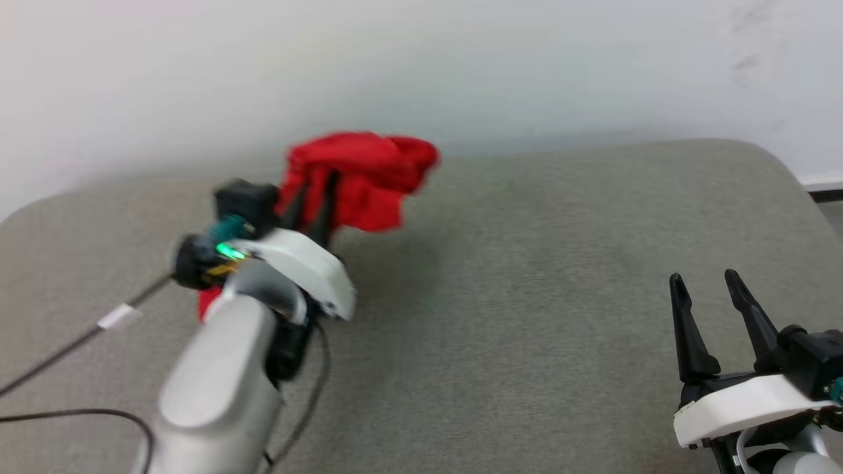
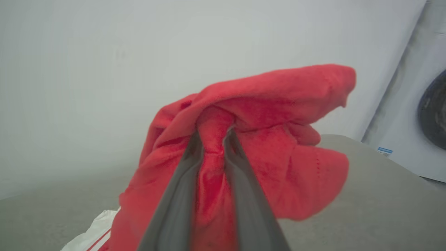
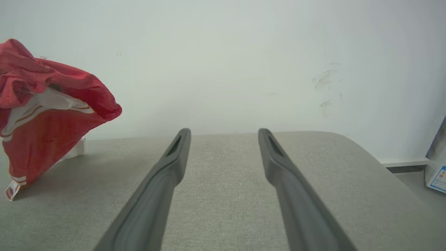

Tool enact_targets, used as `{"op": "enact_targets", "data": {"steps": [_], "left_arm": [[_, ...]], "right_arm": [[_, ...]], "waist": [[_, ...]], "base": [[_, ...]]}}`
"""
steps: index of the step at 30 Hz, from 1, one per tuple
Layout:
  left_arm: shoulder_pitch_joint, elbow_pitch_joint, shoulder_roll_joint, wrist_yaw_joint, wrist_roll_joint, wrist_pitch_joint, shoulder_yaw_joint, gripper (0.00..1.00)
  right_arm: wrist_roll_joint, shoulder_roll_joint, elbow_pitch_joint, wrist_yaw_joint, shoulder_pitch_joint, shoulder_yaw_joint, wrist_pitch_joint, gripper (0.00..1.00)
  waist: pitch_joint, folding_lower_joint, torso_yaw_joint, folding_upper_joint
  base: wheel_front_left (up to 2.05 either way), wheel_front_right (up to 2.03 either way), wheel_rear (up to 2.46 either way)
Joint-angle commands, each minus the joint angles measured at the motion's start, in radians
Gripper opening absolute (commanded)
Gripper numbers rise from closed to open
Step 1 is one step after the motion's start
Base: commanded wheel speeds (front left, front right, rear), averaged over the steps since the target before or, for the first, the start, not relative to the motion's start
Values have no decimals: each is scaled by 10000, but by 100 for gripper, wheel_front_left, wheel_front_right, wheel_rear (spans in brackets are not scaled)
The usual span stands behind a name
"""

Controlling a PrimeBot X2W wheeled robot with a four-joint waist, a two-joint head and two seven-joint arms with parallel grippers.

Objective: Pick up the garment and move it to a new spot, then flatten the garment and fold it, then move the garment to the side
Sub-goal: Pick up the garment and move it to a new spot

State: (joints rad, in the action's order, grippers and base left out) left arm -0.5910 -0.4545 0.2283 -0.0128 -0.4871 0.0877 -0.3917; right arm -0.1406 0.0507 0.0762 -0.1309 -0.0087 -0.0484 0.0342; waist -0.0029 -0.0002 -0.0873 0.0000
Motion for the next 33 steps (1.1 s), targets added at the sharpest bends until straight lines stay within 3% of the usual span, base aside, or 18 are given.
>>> {"op": "enact_targets", "data": {"steps": [1,12,13,14,15,23,33], "left_arm": [[376,166,-171,18,-11,-113,-206,0],[2064,-232,-1287,340,-22,-304,-1777,0],[2194,-370,-1351,366,-90,-338,-1870,5],[2279,-497,-1400,372,-94,-319,-1958,47],[2305,-559,-1453,344,-80,-191,-1998,100],[2474,-15,-1504,25,58,1334,-1754,100],[3401,1592,-271,-1362,217,1719,-233,100]], "right_arm": [[-24,-8,38,3,144,0,-53,100],[-264,-8,-189,3,-8,229,126,100],[-281,-8,-244,3,-21,234,163,100],[-287,-8,-286,3,-35,231,189,100],[-282,-8,-320,3,-56,234,204,100],[-189,-8,-513,3,2,176,284,100],[-52,-8,-359,3,272,89,129,100]], "waist": [[-104,2,-388,0],[314,2,-1005,0],[351,2,-1020,0],[371,2,-1024,0],[394,2,-1026,0],[183,2,-686,0],[-42,2,115,0]], "base": [[0,0,0],[0,0,0],[0,0,0],[0,0,0],[0,0,0],[0,0,0],[0,0,0]]}}
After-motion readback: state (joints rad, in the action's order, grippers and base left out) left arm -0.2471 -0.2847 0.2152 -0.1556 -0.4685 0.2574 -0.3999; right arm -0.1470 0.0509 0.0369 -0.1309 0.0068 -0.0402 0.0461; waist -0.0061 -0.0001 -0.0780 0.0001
